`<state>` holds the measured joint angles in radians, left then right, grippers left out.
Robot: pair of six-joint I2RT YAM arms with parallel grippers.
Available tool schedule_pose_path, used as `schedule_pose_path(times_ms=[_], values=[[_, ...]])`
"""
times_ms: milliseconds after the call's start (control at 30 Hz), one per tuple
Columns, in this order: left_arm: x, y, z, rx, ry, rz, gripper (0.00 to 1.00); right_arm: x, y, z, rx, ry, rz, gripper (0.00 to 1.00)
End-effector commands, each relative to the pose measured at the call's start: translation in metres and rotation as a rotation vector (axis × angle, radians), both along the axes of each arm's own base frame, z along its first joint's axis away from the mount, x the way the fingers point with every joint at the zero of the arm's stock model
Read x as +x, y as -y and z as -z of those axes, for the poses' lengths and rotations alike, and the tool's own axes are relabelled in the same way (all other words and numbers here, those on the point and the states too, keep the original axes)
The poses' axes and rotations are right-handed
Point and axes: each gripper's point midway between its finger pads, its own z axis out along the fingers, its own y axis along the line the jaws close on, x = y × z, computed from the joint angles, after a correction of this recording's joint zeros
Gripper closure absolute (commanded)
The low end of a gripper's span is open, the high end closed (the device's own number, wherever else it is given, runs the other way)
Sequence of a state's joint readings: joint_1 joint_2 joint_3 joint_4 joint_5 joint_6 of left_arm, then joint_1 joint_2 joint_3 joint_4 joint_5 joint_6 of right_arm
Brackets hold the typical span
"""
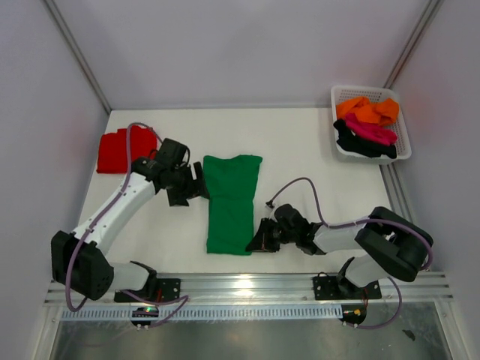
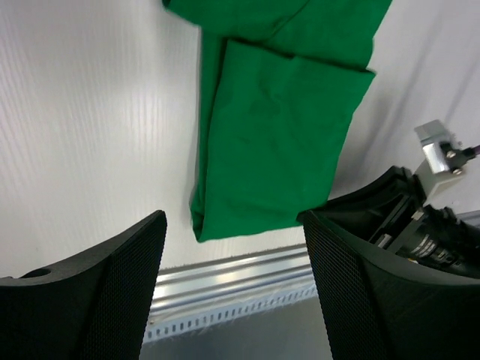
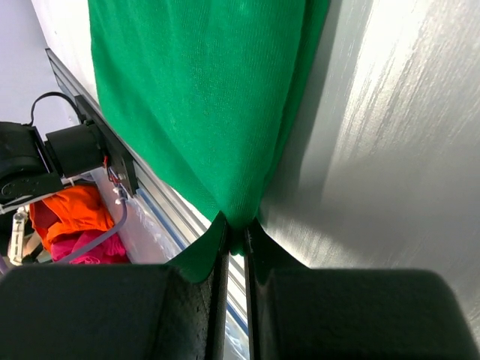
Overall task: Fold and stack the t-shirts
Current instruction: Grab one side of the 2/3 rectangular tshirt with both arms
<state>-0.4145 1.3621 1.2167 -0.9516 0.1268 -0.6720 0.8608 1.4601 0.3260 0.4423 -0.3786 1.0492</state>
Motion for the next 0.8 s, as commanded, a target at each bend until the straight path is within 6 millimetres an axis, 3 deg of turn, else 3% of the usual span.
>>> schedule_pose_path(times_ms=[0,167,333,600,767], values=[[-0.024,0.011,0.012,-0.122,-0.045,-0.029,0.24,0.0,-0.002,-0.001,-0.02,0.022,-0.043,0.92],[-0.075,0.016,0.057,-0.279,-0.155,-0.113,0.24,-0.003,-0.005,0.002,-0.031,0.005,-0.081,0.93],[-0.084,0.012,0.072,-0.366,-0.102,-0.224,0.23,-0.005,-0.011,0.002,-0.031,-0.012,-0.123,0.93],[-0.097,-0.008,0.077,-0.393,-0.016,-0.343,0.23,-0.006,-0.016,0.002,-0.025,-0.035,-0.149,0.93],[-0.119,-0.015,0.098,-0.353,-0.105,-0.363,0.23,-0.006,-0.015,0.0,-0.026,-0.029,-0.145,0.93]])
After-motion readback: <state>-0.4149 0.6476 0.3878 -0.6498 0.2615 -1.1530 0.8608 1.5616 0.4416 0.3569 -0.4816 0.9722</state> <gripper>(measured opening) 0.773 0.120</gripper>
